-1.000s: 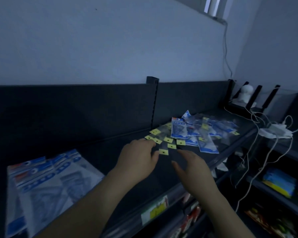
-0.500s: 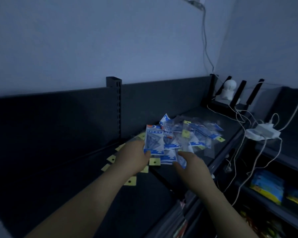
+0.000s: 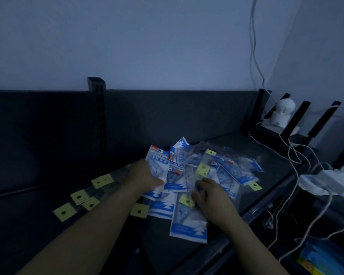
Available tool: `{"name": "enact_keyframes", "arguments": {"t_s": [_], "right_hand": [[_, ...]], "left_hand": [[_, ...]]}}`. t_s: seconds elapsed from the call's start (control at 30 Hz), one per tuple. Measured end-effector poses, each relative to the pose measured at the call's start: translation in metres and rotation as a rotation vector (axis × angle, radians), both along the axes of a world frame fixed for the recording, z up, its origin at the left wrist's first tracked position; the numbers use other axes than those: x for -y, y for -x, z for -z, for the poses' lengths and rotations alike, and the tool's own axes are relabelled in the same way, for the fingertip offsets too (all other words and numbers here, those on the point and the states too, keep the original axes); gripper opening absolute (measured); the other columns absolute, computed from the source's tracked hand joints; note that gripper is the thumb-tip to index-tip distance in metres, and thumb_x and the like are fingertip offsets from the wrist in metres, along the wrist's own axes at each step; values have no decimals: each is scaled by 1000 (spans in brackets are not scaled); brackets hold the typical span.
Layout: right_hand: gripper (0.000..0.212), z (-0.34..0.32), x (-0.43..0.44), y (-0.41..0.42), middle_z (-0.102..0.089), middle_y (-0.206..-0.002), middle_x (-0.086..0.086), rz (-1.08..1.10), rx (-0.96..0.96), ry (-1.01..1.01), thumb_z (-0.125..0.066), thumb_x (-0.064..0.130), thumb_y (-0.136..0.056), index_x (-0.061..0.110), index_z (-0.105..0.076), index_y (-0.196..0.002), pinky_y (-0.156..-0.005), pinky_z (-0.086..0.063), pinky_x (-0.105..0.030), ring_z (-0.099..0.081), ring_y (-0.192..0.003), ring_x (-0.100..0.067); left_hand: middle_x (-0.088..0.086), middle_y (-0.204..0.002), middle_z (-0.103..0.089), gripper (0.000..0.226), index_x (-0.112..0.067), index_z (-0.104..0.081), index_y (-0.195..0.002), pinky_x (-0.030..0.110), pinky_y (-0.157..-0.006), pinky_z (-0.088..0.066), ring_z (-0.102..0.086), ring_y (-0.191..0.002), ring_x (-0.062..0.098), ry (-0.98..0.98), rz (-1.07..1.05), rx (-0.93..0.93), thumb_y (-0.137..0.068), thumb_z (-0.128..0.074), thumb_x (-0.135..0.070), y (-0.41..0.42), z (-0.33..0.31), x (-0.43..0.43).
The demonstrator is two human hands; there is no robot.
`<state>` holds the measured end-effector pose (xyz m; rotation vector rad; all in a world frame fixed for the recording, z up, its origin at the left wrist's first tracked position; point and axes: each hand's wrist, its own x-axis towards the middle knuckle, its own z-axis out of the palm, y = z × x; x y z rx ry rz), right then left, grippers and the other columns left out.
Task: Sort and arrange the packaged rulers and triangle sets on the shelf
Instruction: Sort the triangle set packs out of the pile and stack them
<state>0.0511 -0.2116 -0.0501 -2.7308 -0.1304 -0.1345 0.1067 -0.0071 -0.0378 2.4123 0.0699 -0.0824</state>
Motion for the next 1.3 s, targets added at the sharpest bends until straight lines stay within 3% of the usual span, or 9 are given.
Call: {"name": "enact_keyframes", "arguments": {"t_s": [0.13, 0.27, 0.43, 0.53, 0.63, 0.77, 0.97, 1.17, 1.3], "right_hand": [[29, 6, 14, -10, -52, -125, -4, -66, 47, -74, -54, 31, -94, 13, -64, -114, -89, -39, -25, -50, -112, -20], [32, 9, 19, -17, -46, -135, -7, -95, 59, -59, -52, 34, -94, 12, -59, -117, -99, -34, -28, -40, -129, -25], [32, 12, 21, -23, -52, -132, -4, -211, 93, -55, -45, 24, -99, 13, -60, -124, -95, -30, -19, -45, -123, -20], [32, 17, 30, -29, -57, -131, -7, -159, 164, -125, -45, 10, -97, 6, -60, -124, -97, -29, -18, -49, -123, -24], [32, 16, 43, -31, -58, -129, -13, -91, 177, -51, -44, 2, -93, 1, -62, -120, -102, -33, -27, -49, -121, -28], [21, 16, 63, -29, -60, -84, -9, -58, 201, 27, -48, 6, -89, 8, -57, -71, -74, -36, -31, -54, -88, -28], [32, 16, 93, -19, -42, -75, 1, 60, 181, 58, -57, 26, -85, 20, -36, -61, -69, -28, -26, -52, -83, -24], [16, 12, 98, -10, -55, -83, 8, -130, 96, -66, -63, 39, -82, 23, -58, -80, -77, -40, -34, -49, -81, -10], [48, 9, 105, -8, -50, -133, 0, 48, 50, -7, -68, 47, -80, 24, -62, -122, -106, -28, -33, -37, -127, -26]], "left_hand": [[7, -106, -59, 43, -3, -56, -109, 23, -69, -40, -55, -89, 18, 81, -64, 32, -76, -77, -20, -2, 2, -8], [8, -115, -58, 48, -8, -51, -120, 27, -73, -43, -55, -94, 20, 72, -93, 29, -82, -72, -27, 9, 1, -15], [12, -129, -45, 64, -12, -40, -131, 32, -86, -43, -46, -114, 28, -377, -149, 95, -82, -66, -46, 27, 0, -6], [6, -117, -54, 64, -15, -56, -116, 34, -89, -43, -50, -111, 26, -385, -77, 196, -78, -58, -67, 29, -4, 23], [7, -113, -60, 78, -17, -63, -102, 39, -88, -48, -55, -109, 26, -299, 49, 45, -61, -56, -83, 25, 0, 60], [3, -118, -58, 59, -22, -60, -96, 39, -87, -49, -55, -108, 26, -313, 49, -10, -60, -73, -66, 11, 5, 83], [2, -94, -58, 30, -18, -47, -82, 27, -62, -35, -51, -79, 17, -343, 69, 118, -78, -72, -35, 10, -2, 94], [14, -95, -63, 20, -11, -57, -82, 29, -63, -40, -62, -90, 28, -197, 51, 55, -78, -69, -25, 3, -4, 90], [13, -79, -60, 17, -11, -56, -76, 27, -58, -38, -61, -79, 26, -66, 21, 26, -85, -62, -24, 3, -8, 77]]}}
